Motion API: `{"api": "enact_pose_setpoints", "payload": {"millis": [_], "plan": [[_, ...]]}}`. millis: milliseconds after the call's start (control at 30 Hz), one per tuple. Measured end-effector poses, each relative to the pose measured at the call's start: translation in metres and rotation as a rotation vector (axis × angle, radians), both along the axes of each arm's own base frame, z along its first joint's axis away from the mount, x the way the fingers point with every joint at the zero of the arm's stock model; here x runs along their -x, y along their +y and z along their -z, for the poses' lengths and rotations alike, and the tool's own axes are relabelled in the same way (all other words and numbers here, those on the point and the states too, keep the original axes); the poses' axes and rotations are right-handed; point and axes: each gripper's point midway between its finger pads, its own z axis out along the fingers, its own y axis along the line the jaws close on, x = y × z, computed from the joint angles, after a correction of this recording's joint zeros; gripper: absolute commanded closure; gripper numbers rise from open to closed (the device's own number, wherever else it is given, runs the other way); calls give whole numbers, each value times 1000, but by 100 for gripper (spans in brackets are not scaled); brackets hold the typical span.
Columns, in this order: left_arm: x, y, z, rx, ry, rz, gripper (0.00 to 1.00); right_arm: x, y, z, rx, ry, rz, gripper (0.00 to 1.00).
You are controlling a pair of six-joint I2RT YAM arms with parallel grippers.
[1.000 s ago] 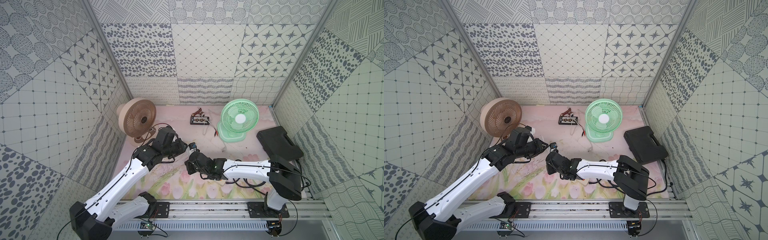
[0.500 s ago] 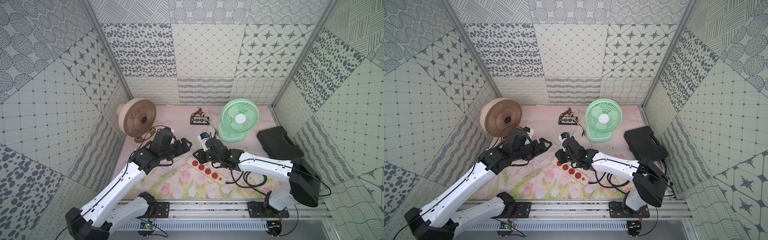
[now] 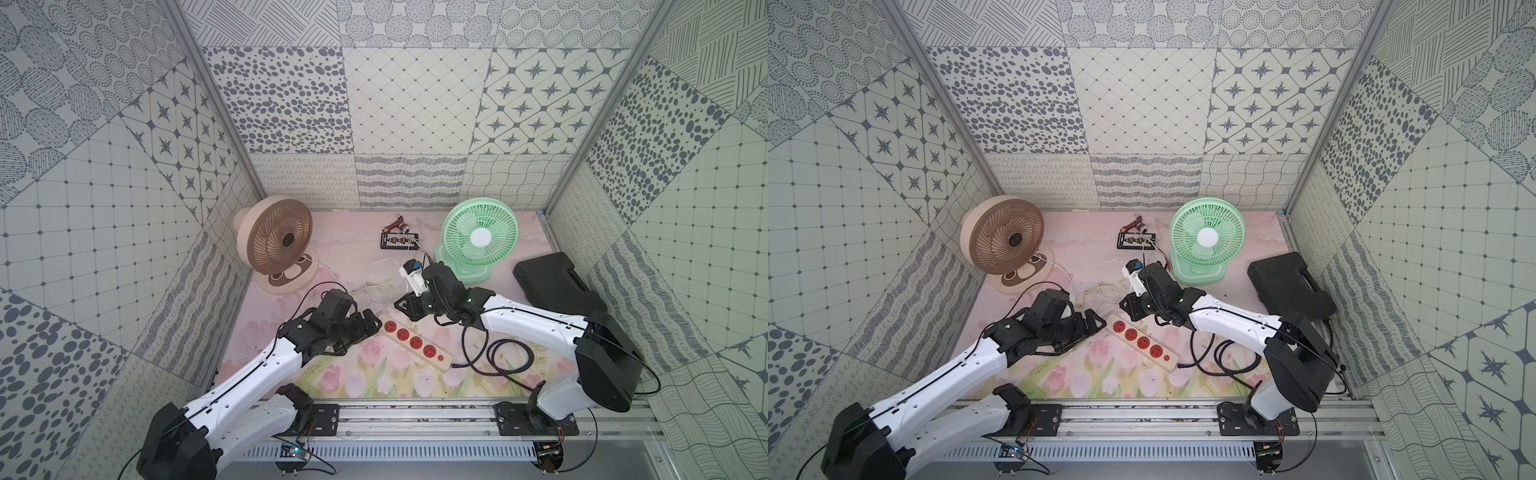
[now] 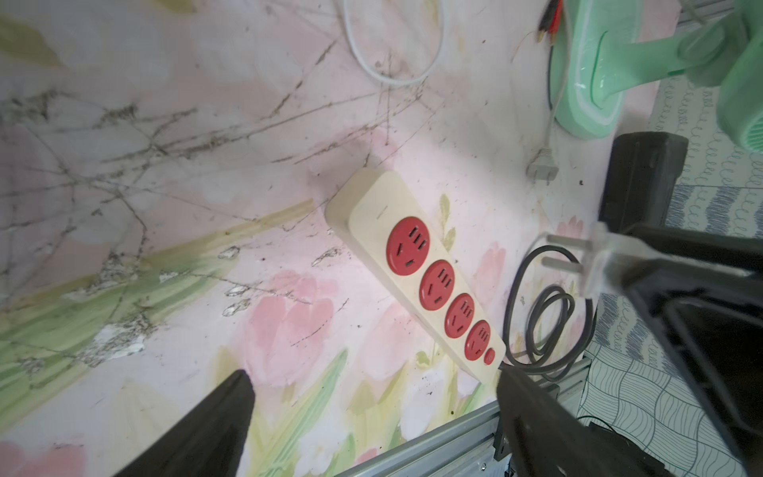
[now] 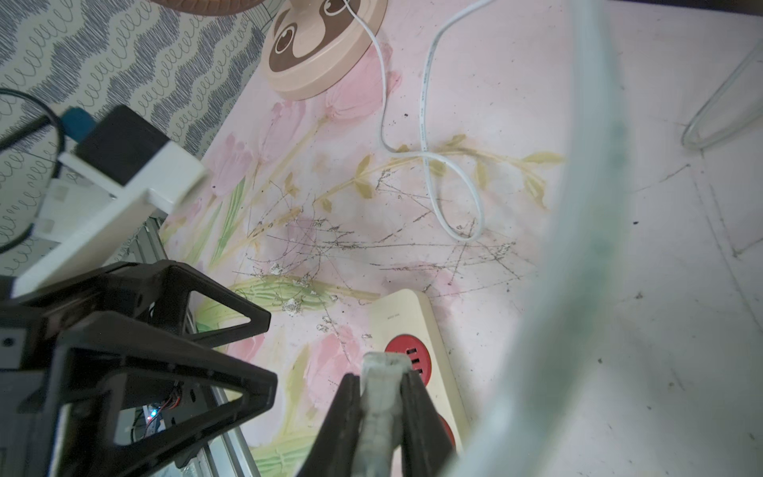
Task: Plug the desk fan into the power strip
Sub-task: Pick up the plug from the center of the board, then adjust the socket at the center of the board.
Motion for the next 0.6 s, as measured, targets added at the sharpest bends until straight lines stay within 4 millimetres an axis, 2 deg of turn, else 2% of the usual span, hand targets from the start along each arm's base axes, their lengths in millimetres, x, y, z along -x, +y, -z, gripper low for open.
{"api": "enact_pose_setpoints", "payload": {"millis": [100,267,600], "plan": [[3,-3,17,35,37,-25,5,0,0,5,26,-18,-31,100],[-3,-13,31,100,62,-62,6,-2,-1,3,45,-49,-53,100],[-34,-39,42,188,75,-93,8,-17,-14,3,71,-48,2,100]]}}
